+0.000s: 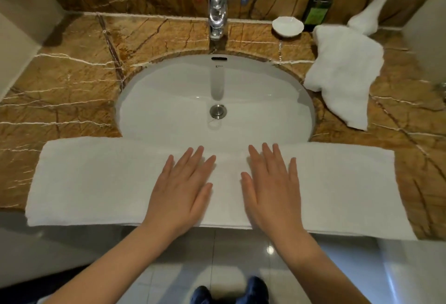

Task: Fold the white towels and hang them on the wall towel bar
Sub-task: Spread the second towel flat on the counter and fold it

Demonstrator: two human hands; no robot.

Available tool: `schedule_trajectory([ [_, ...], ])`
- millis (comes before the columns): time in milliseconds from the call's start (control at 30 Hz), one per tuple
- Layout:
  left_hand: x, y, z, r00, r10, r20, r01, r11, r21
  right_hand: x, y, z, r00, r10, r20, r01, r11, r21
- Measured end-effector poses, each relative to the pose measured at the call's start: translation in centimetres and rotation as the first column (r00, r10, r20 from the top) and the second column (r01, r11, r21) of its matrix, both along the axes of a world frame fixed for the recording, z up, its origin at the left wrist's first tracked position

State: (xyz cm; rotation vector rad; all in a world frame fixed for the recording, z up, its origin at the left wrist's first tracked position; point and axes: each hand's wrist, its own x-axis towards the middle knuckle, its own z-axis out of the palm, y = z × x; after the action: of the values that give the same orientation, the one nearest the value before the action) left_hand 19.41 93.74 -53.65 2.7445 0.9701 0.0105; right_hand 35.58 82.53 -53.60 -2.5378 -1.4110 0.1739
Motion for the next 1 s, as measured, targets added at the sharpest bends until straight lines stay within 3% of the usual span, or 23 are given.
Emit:
schedule_trajectory([
  [200,0.9,-0.9,-1.4,0.997,-0.012,-0.077,0.016,0.998,0.056,3.9,-4.3,-1.6,0.998,-0.057,0.032,0.059,0.996,-0.068],
  [500,1.1,-1.2,0.1,0.978,-0.023,-0.21,0.025,1.0,0.005,3.8,-4.2,-1.2,0.998,-0.058,0.008,0.058,0.995,-0.085],
  [767,3.5,3.9,2.9,0.93,-0.306,-0.203,0.27,0.944,-0.187,3.4,-4.1,-0.7,0.997,-0.07,-0.032,0.064,0.987,-0.151],
  [900,5.3,6.9,2.9,0.923,-0.321,-0.214,0.266,0.931,-0.25,1.2,-4.4,0.0,0.948,-0.298,-0.112,0.295,0.954,-0.044],
  [1000,6.0,8.9,2.4,0.918,-0.318,-0.234,0.217,0.901,-0.375,-2.8,-5.0,0.8,0.763,-0.581,-0.282,0.633,0.76,0.147],
])
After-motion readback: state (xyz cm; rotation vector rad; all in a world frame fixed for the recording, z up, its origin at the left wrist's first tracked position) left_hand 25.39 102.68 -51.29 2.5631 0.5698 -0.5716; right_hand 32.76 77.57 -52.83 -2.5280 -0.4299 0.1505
